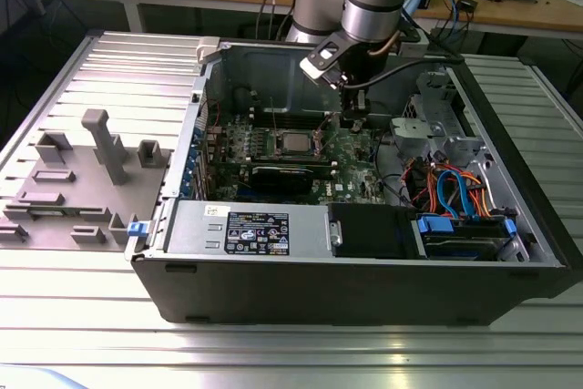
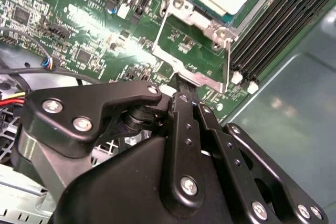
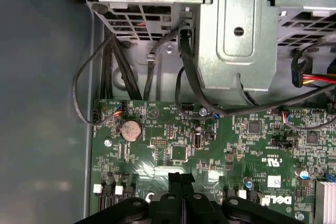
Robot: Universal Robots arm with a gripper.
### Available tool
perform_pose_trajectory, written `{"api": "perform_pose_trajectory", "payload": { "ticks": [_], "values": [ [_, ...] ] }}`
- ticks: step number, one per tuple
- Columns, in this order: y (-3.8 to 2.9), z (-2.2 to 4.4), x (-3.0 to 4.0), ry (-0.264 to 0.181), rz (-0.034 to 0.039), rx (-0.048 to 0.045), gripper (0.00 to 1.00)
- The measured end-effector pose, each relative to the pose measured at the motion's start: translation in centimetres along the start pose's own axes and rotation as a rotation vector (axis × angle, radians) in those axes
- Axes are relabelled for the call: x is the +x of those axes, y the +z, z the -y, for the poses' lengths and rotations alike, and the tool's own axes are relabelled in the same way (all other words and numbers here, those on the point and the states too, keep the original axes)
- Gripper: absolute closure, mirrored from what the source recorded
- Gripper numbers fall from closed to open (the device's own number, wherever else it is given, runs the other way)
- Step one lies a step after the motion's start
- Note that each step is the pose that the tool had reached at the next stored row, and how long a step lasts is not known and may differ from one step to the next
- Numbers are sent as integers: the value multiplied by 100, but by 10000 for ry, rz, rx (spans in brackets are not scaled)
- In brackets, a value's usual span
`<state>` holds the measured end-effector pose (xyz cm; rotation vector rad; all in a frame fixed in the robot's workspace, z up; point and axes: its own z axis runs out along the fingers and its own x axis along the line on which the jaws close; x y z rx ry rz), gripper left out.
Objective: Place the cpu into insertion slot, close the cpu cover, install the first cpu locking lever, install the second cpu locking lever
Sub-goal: 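Close the cpu cover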
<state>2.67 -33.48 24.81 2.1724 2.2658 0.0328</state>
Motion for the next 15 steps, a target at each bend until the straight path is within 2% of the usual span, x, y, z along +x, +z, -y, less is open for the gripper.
{"api": "perform_pose_trajectory", "payload": {
  "ticks": [7, 15],
  "values": [
    [-2, 123, 5, -2, 0, 0, 89],
    [-2, 149, 6, -2, 0, 0, 89]
  ]
}}
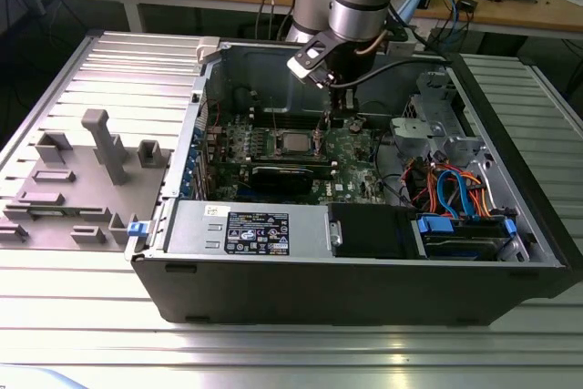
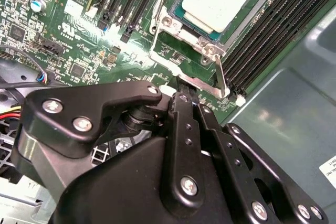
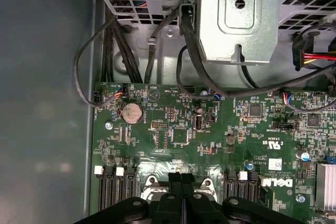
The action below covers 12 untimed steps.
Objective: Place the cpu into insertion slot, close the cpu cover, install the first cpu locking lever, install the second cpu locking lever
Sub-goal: 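Close the cpu cover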
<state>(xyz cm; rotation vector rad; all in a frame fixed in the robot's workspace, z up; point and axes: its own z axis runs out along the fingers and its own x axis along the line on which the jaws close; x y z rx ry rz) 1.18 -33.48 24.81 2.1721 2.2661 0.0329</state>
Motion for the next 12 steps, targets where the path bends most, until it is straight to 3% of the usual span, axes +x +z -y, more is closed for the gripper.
{"api": "perform_pose_trajectory", "payload": {
  "ticks": [10, 12],
  "values": [
    [0, 26, 1, -1, 0, 0, 89],
    [40, 83, 3, 1, 0, 4, 89]
  ]
}}
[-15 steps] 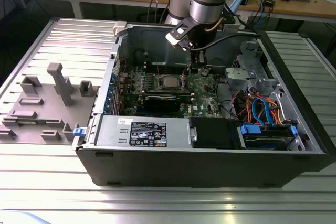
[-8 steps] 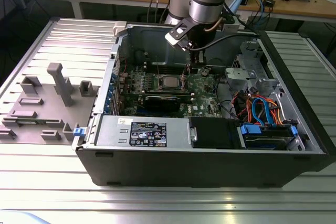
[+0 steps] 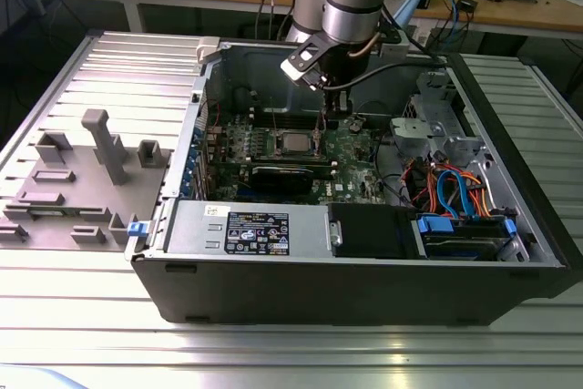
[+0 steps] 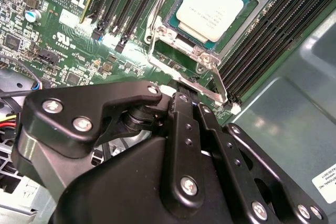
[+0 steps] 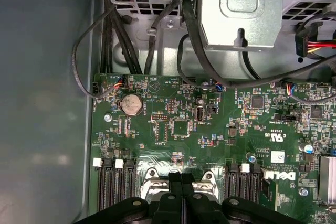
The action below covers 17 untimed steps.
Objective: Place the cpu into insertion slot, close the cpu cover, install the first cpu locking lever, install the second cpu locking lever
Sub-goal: 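Close the cpu cover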
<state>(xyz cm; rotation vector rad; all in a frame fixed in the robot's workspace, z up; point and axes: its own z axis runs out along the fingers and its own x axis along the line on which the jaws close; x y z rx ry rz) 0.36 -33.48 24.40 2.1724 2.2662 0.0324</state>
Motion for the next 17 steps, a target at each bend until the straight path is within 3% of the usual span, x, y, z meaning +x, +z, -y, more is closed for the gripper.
{"api": "perform_pose_trajectory", "payload": {
  "ticks": [17],
  "values": [
    [9, 43, 2, 0, 0, 0, 89]
  ]
}}
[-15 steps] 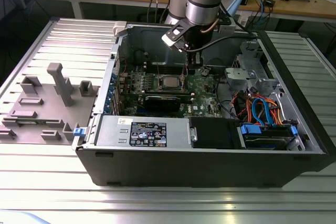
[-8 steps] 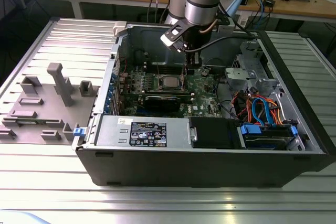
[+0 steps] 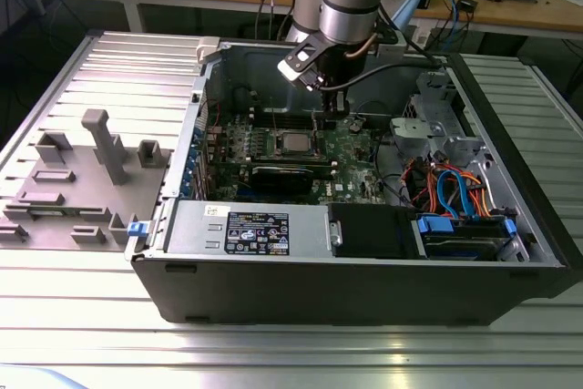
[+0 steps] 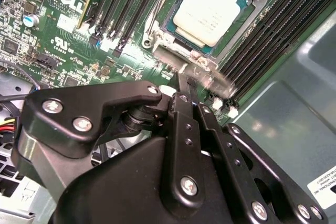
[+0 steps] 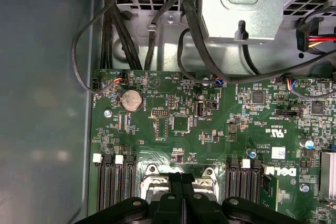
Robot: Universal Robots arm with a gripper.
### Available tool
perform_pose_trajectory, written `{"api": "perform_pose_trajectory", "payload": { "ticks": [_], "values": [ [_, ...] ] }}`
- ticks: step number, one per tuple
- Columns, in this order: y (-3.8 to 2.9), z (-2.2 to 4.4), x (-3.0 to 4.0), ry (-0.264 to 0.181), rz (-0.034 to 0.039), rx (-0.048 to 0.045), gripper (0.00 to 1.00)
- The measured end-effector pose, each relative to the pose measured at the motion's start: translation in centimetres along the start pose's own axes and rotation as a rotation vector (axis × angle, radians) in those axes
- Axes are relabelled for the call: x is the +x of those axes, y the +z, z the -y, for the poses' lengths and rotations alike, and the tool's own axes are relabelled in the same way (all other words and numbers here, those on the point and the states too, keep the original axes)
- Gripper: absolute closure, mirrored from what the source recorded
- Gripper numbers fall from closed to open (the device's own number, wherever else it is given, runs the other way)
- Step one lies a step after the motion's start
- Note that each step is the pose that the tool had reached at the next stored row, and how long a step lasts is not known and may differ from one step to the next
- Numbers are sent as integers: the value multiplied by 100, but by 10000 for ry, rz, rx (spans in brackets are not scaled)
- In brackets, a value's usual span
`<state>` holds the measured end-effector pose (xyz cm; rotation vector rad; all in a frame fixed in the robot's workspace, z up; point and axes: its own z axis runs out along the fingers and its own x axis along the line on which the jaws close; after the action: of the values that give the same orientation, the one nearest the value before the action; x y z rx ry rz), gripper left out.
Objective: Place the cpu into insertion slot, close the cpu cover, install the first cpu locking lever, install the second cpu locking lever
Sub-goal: 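Close the cpu cover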
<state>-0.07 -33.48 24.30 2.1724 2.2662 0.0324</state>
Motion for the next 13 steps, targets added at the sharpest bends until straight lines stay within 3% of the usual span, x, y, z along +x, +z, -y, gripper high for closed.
{"api": "perform_pose_trajectory", "payload": {
  "ticks": [13],
  "values": [
    [3, 0, 0, -1, -1, 0, 89]
  ]
}}
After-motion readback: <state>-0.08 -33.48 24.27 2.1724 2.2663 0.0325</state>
